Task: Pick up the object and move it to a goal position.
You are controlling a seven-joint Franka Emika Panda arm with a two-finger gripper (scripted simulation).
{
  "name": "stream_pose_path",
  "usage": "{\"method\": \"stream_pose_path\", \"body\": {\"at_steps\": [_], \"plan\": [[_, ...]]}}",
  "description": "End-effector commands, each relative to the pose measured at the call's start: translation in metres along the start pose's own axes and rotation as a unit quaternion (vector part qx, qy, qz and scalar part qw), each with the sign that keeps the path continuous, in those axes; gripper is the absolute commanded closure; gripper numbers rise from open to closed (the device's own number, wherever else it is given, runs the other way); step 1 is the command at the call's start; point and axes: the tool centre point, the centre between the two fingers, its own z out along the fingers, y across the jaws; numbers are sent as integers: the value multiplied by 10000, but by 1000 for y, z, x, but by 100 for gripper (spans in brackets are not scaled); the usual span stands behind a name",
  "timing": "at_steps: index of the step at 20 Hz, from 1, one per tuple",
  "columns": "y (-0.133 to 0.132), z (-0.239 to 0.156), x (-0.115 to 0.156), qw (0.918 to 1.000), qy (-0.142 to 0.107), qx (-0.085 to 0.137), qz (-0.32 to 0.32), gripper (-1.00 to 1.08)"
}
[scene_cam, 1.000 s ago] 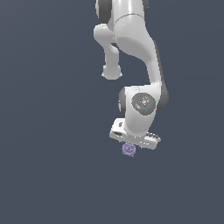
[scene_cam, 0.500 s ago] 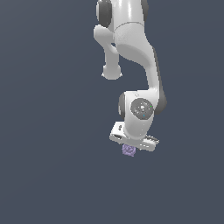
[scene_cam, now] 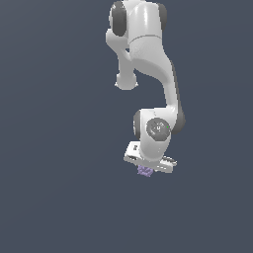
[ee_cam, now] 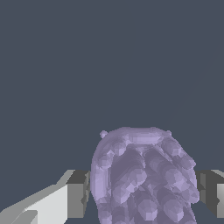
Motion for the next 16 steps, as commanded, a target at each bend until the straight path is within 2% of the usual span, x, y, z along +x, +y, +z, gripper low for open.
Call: {"method": "stream_pose_path", "body": {"at_steps": [1, 16], "plan": [[0, 0, 1, 10000, 5, 2, 0, 108], [-5, -3, -6, 10000, 5, 2, 0, 108]]}}
